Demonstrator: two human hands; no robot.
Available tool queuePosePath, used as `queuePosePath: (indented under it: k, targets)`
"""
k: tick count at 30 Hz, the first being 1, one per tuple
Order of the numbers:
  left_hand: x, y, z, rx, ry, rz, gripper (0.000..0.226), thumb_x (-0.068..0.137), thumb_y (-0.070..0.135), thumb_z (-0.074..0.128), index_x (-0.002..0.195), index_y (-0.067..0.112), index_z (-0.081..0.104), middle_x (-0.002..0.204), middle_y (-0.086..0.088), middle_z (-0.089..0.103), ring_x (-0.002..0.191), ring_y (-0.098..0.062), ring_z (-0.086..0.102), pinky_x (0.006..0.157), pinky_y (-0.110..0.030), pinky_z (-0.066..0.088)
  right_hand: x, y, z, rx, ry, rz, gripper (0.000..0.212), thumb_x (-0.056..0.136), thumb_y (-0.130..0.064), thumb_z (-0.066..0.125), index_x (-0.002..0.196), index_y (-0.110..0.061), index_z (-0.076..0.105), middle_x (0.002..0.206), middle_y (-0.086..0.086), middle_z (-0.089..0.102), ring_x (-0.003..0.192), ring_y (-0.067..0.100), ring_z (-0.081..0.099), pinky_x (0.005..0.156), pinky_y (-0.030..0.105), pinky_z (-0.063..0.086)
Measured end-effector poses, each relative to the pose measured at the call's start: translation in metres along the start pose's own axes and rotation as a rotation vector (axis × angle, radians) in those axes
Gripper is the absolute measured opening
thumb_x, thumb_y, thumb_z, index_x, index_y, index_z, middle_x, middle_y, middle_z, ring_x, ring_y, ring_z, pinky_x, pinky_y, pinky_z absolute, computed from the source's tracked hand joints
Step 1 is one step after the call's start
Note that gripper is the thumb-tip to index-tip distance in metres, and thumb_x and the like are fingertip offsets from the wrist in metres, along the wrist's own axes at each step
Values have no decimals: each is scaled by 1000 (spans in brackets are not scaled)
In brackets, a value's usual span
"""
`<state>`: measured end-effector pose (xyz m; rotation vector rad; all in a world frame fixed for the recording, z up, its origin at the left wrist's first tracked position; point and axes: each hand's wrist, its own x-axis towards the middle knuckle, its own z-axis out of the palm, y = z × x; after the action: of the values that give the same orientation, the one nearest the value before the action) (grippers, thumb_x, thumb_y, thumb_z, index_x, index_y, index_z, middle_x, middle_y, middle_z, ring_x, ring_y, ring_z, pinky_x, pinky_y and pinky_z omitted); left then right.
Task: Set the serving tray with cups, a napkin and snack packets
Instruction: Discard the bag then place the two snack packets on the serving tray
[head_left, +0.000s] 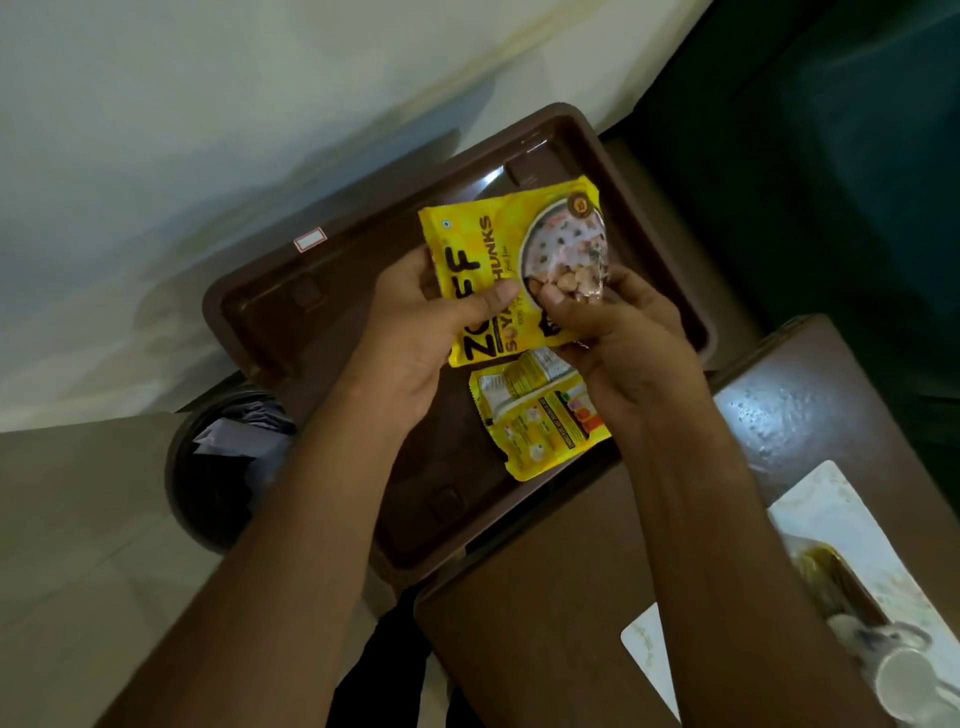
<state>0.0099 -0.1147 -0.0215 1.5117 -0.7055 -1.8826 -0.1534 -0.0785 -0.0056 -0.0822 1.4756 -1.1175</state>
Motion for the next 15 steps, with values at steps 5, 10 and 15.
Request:
queuePosePath:
  k: [5,10,15]
  targets:
    - [0,6,1,139,-41,80,44,79,-3,82,119,11,70,107,-4,81,99,-19,79,81,-39,66,-4,-7,-18,-205,-199,-31,76,63,0,89,134,-4,61,122,14,76,112,33,74,92,46,63]
    - [-4,13,9,183,-21,76,35,77,-5,84,104,16,75,97,-3,83,92,-18,80,79,-40,66,-15,-4,-17,-231,-196,-125,62,69,11,81,128,-1,64,114,13,79,103,29,78,81,39,64]
    - [-17,10,12,39,6,-34,55,73,18,89,123,12,69,110,-4,81,95,-21,80,77,-40,66,-28,7,-10,-74,-99,-64,44,81,21,68,122,4,67,113,19,78,100,33,78,83,44,64]
